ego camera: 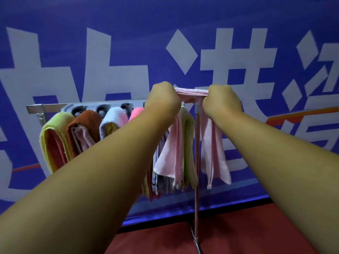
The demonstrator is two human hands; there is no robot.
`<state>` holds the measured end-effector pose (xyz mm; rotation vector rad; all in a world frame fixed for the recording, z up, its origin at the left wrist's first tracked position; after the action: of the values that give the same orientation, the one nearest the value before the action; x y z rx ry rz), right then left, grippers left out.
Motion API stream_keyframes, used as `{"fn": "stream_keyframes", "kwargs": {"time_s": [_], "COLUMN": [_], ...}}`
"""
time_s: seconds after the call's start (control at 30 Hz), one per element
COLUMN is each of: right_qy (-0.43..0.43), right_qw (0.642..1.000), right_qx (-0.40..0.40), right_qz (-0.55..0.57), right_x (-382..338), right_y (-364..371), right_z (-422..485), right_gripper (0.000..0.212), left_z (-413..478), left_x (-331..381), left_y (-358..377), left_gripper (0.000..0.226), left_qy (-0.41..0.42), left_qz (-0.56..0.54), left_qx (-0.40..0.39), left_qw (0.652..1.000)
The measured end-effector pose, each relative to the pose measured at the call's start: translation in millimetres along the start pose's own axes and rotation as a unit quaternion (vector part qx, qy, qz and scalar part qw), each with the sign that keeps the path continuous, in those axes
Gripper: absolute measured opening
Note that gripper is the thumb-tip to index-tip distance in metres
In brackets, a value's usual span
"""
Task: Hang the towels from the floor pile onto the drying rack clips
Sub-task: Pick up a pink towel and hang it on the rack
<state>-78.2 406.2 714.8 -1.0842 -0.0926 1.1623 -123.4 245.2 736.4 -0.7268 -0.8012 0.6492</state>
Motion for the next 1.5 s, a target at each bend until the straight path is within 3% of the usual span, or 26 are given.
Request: {"fn": "stream_keyframes", "kwargs": {"time_s": [0.23,0.47,0.63,0.7,0.77,0.87,1.07,1.23,1.4,1.5], "right_qy": [0.007,0.033,0.053,0.053,0.041,0.008,-0.048,-0.059,-0.054,-0.042], "right_qw": [1.0,0.999,0.997,0.996,0.997,0.997,0.996,0.996,0.992,0.988], "right_qx": [0.013,-0.02,-0.057,-0.064,-0.066,-0.075,-0.069,-0.072,-0.101,-0.132], "right_qz": [0.018,0.036,0.028,0.019,0.014,-0.001,-0.001,0.002,0.043,0.072], "right_x": [-11.7,10.2,25.7,30.6,33.4,33.2,26.1,24.6,35.0,44.2], "right_y": [20.0,60.5,83.2,87.9,89.6,89.4,91.4,94.9,108.6,120.2], "right_z": [27.6,26.5,21.0,19.9,17.9,13.7,8.1,4.8,-9.7,-23.6], "right_gripper": [0.018,0.018,0.02,0.02,0.02,0.018,0.018,0.021,0.023,0.019], "left_z": [34.1,39.6,32.9,27.6,23.6,17.1,-5.4,-26.1,-41.9,-50.2], "left_x": [-8.6,-1.1,-1.9,-10.9,-18.7,-27.5,-45.2,-64.2,-77.1,-81.6], "left_y": [10.6,39.4,67.9,80.0,90.2,103.0,126.6,143.1,155.1,161.1], "left_gripper": [0.017,0.022,0.043,0.038,0.026,0.031,0.011,0.004,0.038,0.039], "left_qy": [-0.015,0.036,0.035,0.014,0.031,-0.002,0.038,0.001,-0.002,0.006], "left_qz": [0.038,0.14,0.142,0.12,0.107,0.097,0.09,0.009,0.075,0.043], "left_qx": [0.03,-0.097,-0.188,-0.166,-0.094,-0.152,-0.122,-0.082,-0.077,-0.047], "left_qw": [0.999,0.985,0.971,0.979,0.989,0.984,0.988,0.997,0.994,0.998]}}
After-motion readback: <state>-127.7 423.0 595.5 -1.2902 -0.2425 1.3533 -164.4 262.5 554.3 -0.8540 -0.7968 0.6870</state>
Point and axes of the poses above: each hand's wrist, its own z-axis towards the middle knuckle, its own y-axis out of the palm, x = y × z, the point moved 4 cm from there along z, towards the middle knuckle, and after that the axes turned 12 degrees about y, right-handed, at the moved point
